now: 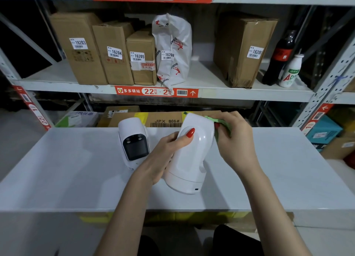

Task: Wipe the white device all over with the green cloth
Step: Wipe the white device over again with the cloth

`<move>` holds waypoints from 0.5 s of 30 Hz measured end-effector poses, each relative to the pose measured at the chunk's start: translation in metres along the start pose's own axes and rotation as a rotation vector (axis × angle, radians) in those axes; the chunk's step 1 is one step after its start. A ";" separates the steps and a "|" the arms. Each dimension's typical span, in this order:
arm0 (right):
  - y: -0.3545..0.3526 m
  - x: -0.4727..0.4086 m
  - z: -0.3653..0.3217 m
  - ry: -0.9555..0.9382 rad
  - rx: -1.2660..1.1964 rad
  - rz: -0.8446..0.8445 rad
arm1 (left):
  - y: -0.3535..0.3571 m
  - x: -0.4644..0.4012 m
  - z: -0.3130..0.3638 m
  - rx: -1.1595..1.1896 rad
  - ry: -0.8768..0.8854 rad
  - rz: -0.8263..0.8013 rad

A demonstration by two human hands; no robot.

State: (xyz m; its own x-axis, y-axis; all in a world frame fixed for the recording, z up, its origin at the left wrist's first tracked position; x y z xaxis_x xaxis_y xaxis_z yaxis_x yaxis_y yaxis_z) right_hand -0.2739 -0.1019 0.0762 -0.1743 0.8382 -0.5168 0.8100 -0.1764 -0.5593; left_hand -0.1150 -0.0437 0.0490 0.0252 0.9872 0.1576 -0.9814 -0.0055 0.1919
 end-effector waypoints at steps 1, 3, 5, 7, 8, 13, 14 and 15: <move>-0.001 0.000 -0.001 0.011 -0.039 0.017 | 0.001 0.001 0.001 0.001 -0.008 -0.001; -0.003 -0.001 -0.003 0.026 -0.117 0.050 | 0.002 0.001 0.002 0.016 -0.014 -0.008; -0.003 -0.001 -0.004 0.040 -0.162 0.054 | 0.002 0.003 0.004 0.053 -0.010 -0.019; -0.002 -0.001 -0.002 0.064 -0.167 0.021 | 0.004 0.005 0.005 0.115 -0.011 -0.021; -0.001 -0.001 -0.001 0.084 -0.168 -0.010 | 0.005 0.006 0.006 0.156 -0.013 -0.014; 0.006 0.003 0.006 0.270 -0.292 -0.155 | 0.006 0.006 0.010 0.341 0.020 0.073; 0.006 0.003 0.006 0.296 -0.337 -0.132 | 0.006 0.006 0.010 0.353 0.025 0.086; 0.004 0.003 0.005 0.319 -0.385 -0.095 | 0.006 0.006 0.011 0.360 0.027 0.098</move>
State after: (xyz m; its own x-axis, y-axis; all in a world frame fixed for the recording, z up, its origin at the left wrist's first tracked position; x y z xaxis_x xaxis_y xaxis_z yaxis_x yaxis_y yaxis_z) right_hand -0.2734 -0.1026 0.0693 -0.1258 0.9678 -0.2182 0.9570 0.0604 -0.2836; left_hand -0.1188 -0.0392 0.0616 -0.0756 0.9830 0.1671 -0.8491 -0.1514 0.5061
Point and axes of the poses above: each hand's wrist, its own x-axis away from the middle knuckle, its own y-axis out of the palm, z = x × y, the point moved 2 cm from there along -x, towards the middle knuckle, and after that the axes turned 8 degrees about x, right-handed, at the moved point
